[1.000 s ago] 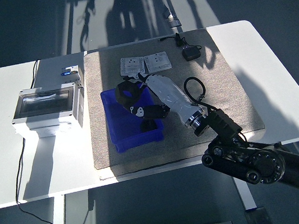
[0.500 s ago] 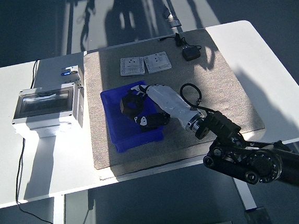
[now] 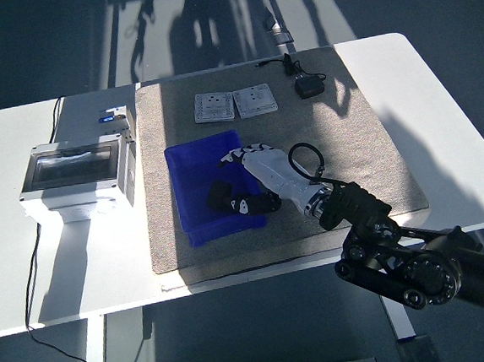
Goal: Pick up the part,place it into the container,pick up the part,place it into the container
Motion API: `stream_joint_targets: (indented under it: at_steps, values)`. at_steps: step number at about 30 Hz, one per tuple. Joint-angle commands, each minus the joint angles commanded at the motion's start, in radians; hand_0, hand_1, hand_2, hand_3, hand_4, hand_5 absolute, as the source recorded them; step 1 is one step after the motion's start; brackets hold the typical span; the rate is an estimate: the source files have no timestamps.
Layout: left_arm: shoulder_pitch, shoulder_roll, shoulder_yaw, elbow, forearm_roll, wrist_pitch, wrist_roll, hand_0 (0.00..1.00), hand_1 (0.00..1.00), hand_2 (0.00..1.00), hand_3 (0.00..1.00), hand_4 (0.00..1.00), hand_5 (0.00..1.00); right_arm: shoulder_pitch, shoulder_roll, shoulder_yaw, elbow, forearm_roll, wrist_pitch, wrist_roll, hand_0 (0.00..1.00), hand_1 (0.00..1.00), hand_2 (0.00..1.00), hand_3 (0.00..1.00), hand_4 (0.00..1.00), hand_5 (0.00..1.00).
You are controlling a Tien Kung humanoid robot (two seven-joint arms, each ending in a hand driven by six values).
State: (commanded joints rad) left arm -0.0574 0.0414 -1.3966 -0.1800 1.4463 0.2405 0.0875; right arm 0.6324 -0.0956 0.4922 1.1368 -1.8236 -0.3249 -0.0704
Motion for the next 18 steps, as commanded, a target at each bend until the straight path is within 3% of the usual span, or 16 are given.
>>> stream_joint_targets:
  at_steps: [9,13,14,18]
  values:
    - [-0.007,0.012,-0.011,0.0,0.035,-0.003,0.008,0.618,0.63,0.622,0.615,0.573,0.837,-0.047,-0.028,0.1,0.051,-0.019,-0.059,0.004,0.998,0.912,0.908,0.893,0.762,0.259]
    - [-0.005,0.013,0.001,0.0,0.015,-0.009,0.007,0.618,0.63,0.622,0.615,0.573,0.837,-0.114,-0.068,0.187,0.107,0.072,-0.125,0.071,0.998,0.912,0.908,0.893,0.762,0.259]
    - [-0.004,0.013,0.006,0.0,0.005,-0.011,0.006,0.617,0.631,0.622,0.615,0.58,0.842,-0.134,-0.08,0.212,0.122,0.1,-0.138,0.091,0.943,0.832,0.868,0.846,0.761,0.245]
    - [0.007,0.009,0.019,0.0,-0.025,-0.017,0.007,0.617,0.631,0.622,0.615,0.58,0.842,-0.213,-0.134,0.32,0.187,0.214,-0.165,0.165,0.943,0.832,0.868,0.846,0.761,0.245]
